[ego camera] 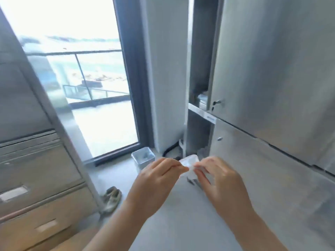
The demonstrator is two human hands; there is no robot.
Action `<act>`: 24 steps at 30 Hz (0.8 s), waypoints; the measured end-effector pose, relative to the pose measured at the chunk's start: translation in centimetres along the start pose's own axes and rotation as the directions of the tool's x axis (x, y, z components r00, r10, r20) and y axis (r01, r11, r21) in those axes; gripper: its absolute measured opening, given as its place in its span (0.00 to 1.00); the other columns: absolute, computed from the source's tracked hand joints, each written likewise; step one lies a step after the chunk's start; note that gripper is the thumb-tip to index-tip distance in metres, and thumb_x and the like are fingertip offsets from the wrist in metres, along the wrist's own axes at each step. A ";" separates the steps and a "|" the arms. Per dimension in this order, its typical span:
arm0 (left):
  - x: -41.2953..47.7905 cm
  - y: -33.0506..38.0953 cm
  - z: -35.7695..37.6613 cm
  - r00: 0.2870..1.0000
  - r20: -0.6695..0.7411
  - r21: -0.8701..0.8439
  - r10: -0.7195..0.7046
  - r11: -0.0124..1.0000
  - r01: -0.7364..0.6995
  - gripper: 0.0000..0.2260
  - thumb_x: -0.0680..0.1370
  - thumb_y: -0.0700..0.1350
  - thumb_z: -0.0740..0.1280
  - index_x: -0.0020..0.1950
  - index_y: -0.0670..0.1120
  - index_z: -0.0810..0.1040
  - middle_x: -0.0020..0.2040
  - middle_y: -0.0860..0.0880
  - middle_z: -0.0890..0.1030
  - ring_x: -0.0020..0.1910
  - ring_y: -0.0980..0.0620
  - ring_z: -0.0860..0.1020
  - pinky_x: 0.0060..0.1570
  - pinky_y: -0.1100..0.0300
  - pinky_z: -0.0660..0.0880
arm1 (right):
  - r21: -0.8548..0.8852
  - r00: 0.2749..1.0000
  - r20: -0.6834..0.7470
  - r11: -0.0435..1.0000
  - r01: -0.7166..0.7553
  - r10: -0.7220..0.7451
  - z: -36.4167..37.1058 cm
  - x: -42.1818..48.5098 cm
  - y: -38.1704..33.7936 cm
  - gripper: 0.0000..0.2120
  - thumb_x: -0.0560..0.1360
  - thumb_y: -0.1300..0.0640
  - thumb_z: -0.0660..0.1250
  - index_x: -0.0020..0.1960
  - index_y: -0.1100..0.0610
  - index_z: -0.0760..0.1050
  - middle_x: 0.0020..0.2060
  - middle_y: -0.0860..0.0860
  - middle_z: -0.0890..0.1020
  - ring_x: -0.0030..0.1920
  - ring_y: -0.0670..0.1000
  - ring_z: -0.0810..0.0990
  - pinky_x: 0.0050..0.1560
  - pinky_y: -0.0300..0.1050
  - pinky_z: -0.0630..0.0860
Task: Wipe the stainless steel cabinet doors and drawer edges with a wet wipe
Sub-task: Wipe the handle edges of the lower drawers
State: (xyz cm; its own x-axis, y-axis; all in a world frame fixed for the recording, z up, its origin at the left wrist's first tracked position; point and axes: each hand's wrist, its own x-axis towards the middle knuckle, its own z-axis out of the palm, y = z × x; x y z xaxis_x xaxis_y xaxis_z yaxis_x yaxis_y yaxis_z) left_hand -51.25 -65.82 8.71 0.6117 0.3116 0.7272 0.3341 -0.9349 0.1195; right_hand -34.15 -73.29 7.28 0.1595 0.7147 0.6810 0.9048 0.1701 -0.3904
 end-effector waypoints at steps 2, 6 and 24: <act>-3.0 -4.2 -3.7 0.996 -0.010 0.074 -0.087 0.993 0.088 0.10 0.72 0.33 0.71 0.51 0.43 0.83 0.45 0.48 0.81 0.43 0.49 0.80 0.40 0.56 0.78 | 0.064 0.997 0.014 0.995 0.080 -0.081 5.1 2.4 -3.8 0.02 0.74 0.57 0.69 0.43 0.53 0.79 0.40 0.47 0.78 0.39 0.48 0.77 0.41 0.36 0.71; -8.5 -10.4 -9.7 0.969 -0.071 0.210 -0.237 0.946 0.246 0.11 0.72 0.32 0.69 0.52 0.42 0.83 0.46 0.48 0.81 0.44 0.48 0.79 0.43 0.55 0.77 | 0.207 0.974 0.072 0.959 0.195 -0.213 13.7 6.0 -10.6 0.03 0.71 0.60 0.72 0.42 0.54 0.79 0.39 0.46 0.79 0.38 0.48 0.78 0.38 0.39 0.73; -22.1 -38.5 -21.2 0.785 -0.176 0.541 -0.594 0.607 0.582 0.12 0.71 0.37 0.63 0.50 0.43 0.83 0.45 0.47 0.81 0.43 0.48 0.79 0.40 0.57 0.78 | 0.619 0.809 0.219 0.719 0.317 -0.545 49.1 18.1 -28.6 0.10 0.71 0.68 0.69 0.47 0.56 0.80 0.42 0.48 0.78 0.39 0.48 0.77 0.39 0.41 0.75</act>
State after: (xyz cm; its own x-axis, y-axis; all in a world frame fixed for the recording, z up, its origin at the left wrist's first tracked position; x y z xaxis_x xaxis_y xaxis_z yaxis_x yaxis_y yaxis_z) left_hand -92.85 -40.29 2.31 0.1549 0.7700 0.6189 0.9467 -0.2948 0.1299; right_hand -76.52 -31.92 0.33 -0.4504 0.6340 0.6287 0.4564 0.7686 -0.4482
